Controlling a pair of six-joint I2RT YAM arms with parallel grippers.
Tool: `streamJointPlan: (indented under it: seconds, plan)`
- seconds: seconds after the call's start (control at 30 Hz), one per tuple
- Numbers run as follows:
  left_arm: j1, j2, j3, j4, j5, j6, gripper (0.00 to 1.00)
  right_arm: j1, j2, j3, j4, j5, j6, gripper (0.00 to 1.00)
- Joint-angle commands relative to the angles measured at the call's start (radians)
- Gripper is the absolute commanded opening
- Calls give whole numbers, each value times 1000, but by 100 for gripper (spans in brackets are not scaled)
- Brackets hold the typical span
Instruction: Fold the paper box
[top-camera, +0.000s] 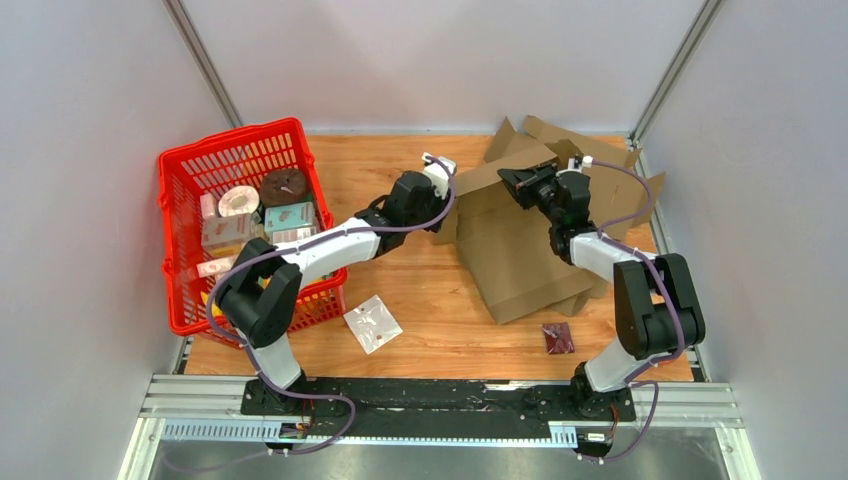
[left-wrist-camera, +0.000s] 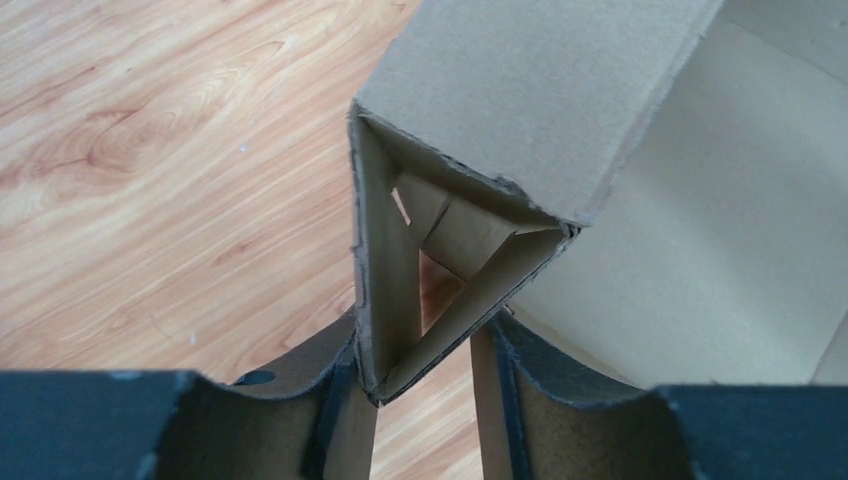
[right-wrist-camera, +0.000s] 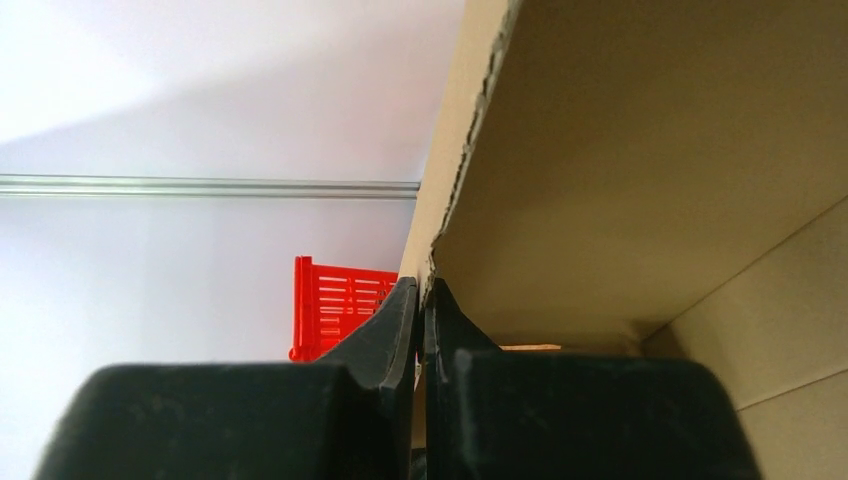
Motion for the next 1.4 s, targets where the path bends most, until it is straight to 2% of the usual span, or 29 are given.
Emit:
streamJointPlan:
  seconds: [0.0,0.17,0.27,0.43,0.6,0.9,1.23,1.37]
  plan:
    - [-47,-49,-37,176,-3,-8,50,14,-2,-15,6,3,-21,5]
    - [-47,-75,-80,159,29,24,57,14,-3,-8,1,4,-44,7]
    - [-45,-78,-97,177,31,18,58,11,-3,-10,1,6,-40,8]
    - [-42,-93,-122,240,114,4,57,12,11,-12,18,-6,-27,8]
    - [5,-146,-169,233,153,-28,60,12,8,-13,21,-5,-29,8]
    - [-35,-55,-78,214,86,-51,55,14,4,-19,26,1,-26,8]
    - [-134,34,-32,250,-360,-109,43,31,0,-28,30,26,2,8]
    - [-194,106,44,214,-581,-105,49,35,-3,-36,0,43,40,8]
